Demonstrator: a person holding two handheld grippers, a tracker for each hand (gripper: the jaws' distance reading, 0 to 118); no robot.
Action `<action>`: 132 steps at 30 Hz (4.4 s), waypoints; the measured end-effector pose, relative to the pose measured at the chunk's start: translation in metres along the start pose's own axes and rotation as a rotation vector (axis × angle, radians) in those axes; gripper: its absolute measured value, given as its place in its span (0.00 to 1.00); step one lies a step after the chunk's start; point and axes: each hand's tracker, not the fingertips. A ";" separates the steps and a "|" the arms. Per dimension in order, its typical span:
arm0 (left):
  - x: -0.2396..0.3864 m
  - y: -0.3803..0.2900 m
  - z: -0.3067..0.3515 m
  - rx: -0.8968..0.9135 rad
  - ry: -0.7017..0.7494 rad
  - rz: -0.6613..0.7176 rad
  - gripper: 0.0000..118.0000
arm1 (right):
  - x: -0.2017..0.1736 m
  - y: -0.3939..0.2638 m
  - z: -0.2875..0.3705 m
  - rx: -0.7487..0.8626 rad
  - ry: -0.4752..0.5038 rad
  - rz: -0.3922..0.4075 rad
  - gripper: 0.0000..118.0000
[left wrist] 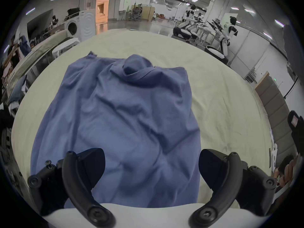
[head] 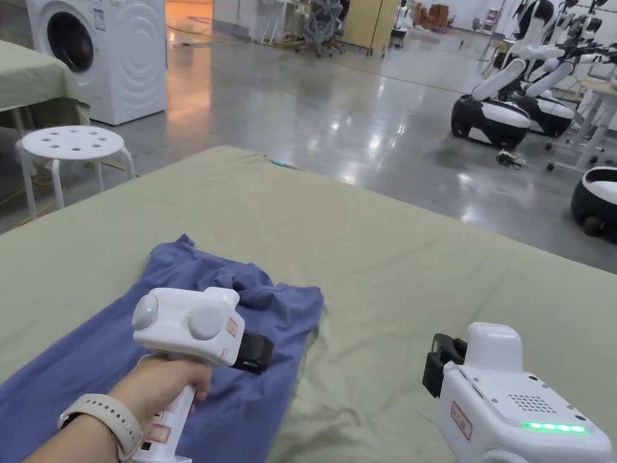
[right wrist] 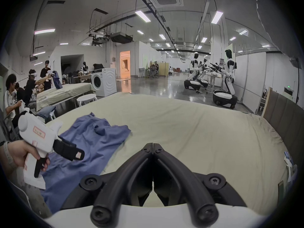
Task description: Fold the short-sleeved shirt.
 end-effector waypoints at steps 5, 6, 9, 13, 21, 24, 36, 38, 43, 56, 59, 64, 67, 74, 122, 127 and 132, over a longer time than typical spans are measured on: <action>0.019 0.019 -0.047 -0.022 -0.001 -0.013 0.95 | 0.005 -0.012 -0.019 -0.038 -0.013 0.003 0.00; 0.022 0.021 -0.059 -0.038 0.007 -0.001 0.95 | 0.007 -0.015 -0.022 -0.047 -0.016 0.003 0.00; 0.023 0.017 -0.085 -0.090 0.053 -0.022 0.93 | 0.014 -0.027 -0.035 -0.068 -0.021 0.004 0.00; 0.021 0.012 -0.068 -0.015 0.079 -0.114 0.47 | 0.024 -0.032 -0.034 -0.067 -0.027 0.006 0.00; 0.051 0.018 -0.030 0.112 0.022 -0.152 0.08 | 0.052 -0.034 0.001 -0.036 -0.045 -0.064 0.00; 0.096 0.024 -0.003 0.168 -0.036 -0.242 0.08 | 0.074 -0.039 0.018 -0.021 -0.075 -0.095 0.00; 0.372 0.036 0.056 0.312 -0.392 -0.476 0.08 | 0.191 -0.053 0.120 0.038 -0.268 -0.182 0.00; 0.418 0.026 0.050 0.286 -0.444 -0.517 0.08 | 0.213 -0.060 0.134 0.040 -0.316 -0.182 0.00; 0.517 -0.018 0.014 0.178 -0.541 -0.581 0.08 | 0.268 -0.086 0.160 0.032 -0.408 -0.213 0.00; 0.560 -0.091 -0.070 0.123 -0.292 -0.693 0.42 | 0.315 -0.124 0.170 -0.025 -0.455 -0.255 0.00; 0.538 -0.099 -0.021 0.258 -0.302 -0.698 0.83 | 0.302 -0.117 0.179 -0.009 -0.444 -0.241 0.00; 0.453 -0.141 0.067 0.354 -0.398 -0.638 0.83 | 0.264 -0.107 0.194 0.017 -0.399 -0.228 0.00; 0.390 -0.169 0.092 0.322 -0.414 -0.607 0.82 | 0.236 -0.104 0.197 0.021 -0.360 -0.218 0.00; 0.245 -0.179 0.092 0.231 -0.280 -0.408 0.04 | 0.173 -0.103 0.182 0.006 -0.274 -0.217 0.00; 0.175 -0.031 0.014 0.191 -0.155 -0.395 0.06 | 0.427 -0.035 -0.087 -0.500 -0.377 -0.367 0.91; 0.178 -0.027 0.015 0.196 -0.156 -0.391 0.06 | 0.429 -0.055 -0.135 -0.650 -0.385 -0.277 0.93; 0.175 -0.022 0.002 0.185 -0.128 -0.371 0.06 | 0.424 -0.079 -0.148 -0.761 -0.449 -0.228 0.79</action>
